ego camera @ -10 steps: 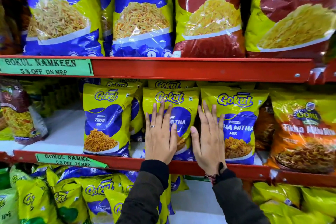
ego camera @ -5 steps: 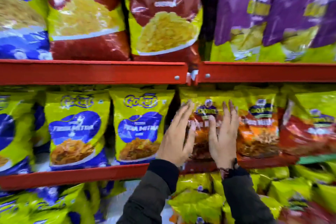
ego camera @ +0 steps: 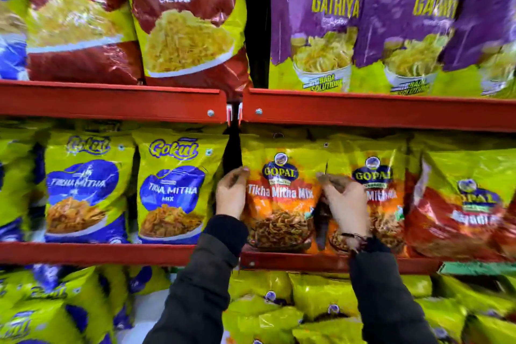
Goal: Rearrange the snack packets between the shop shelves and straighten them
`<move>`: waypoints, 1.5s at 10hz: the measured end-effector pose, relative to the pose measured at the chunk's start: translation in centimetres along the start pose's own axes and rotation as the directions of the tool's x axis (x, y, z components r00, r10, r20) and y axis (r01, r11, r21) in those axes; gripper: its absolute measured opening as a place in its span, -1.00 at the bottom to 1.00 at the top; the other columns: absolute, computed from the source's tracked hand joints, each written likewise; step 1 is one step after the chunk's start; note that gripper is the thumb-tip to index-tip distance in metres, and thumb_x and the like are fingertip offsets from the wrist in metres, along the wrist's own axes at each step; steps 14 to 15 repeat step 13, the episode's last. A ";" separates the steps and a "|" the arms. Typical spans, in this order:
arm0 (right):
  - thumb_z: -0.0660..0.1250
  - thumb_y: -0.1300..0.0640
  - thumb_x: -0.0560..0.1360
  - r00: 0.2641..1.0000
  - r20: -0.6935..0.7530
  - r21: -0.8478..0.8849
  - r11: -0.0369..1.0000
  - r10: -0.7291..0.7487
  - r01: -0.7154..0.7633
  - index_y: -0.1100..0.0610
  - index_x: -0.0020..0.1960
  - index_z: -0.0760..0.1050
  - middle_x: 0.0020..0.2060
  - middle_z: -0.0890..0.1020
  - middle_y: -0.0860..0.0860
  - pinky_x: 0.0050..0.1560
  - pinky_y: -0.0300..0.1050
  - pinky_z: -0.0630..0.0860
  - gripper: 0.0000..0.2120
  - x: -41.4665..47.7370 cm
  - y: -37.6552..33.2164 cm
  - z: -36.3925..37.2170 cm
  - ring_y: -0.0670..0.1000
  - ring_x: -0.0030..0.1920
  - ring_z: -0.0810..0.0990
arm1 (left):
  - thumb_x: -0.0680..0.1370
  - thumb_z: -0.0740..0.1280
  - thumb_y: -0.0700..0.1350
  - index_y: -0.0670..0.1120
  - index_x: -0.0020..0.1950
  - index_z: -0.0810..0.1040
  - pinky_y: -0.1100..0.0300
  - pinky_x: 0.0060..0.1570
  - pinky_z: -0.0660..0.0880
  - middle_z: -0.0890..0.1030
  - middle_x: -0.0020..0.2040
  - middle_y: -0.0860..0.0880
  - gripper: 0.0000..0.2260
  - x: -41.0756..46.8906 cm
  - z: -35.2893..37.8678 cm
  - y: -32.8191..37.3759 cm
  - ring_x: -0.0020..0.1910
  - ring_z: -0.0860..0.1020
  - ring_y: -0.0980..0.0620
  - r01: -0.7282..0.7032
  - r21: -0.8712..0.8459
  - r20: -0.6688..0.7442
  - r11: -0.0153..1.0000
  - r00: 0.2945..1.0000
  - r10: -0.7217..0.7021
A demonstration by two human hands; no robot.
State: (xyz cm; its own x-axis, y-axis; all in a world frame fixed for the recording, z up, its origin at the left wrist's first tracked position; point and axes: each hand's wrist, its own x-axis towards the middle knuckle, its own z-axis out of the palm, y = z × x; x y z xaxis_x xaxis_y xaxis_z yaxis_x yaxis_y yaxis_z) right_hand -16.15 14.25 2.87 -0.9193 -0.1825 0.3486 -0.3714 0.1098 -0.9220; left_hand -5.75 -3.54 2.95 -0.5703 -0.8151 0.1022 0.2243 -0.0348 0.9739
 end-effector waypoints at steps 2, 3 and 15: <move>0.46 0.06 0.47 0.996 0.043 0.215 0.973 0.078 -0.086 0.21 -0.07 0.66 -0.17 0.73 0.17 -0.03 0.10 0.68 -0.80 0.9 0.3 0.0 0.14 -0.11 0.70 | 0.57 0.38 -0.12 -0.04 -0.16 0.58 0.08 0.01 0.46 0.61 -0.23 0.05 -0.90 0.4 -1.2 0.0 -0.19 0.53 0.09 -0.113 -0.038 -0.069 0.993 0.991 0.110; 0.44 0.08 0.49 1.000 0.005 0.114 0.993 0.006 -0.006 0.17 -0.14 0.66 -0.24 0.72 0.12 -0.06 0.14 0.68 -0.85 1.0 0.2 0.2 0.20 -0.11 0.72 | 0.57 0.38 -0.12 -0.03 -0.20 0.55 0.13 -0.12 0.43 0.55 -0.31 0.03 -0.85 0.6 -1.1 -0.2 -0.28 0.48 0.10 -0.142 0.006 -0.069 0.990 0.988 0.142; 0.03 0.00 0.68 0.847 0.259 -0.514 0.677 -0.464 0.528 -0.01 0.62 -0.12 0.63 -0.10 -0.10 0.61 0.20 -0.05 -0.43 -8.4 2.5 2.6 0.00 0.63 -0.21 | 0.68 -0.01 0.03 0.05 0.63 -0.11 -0.11 0.61 -0.15 -0.17 0.66 0.05 -0.46 -6.9 -1.4 -4.8 0.64 -0.24 0.03 -0.658 0.714 0.484 0.241 0.712 0.509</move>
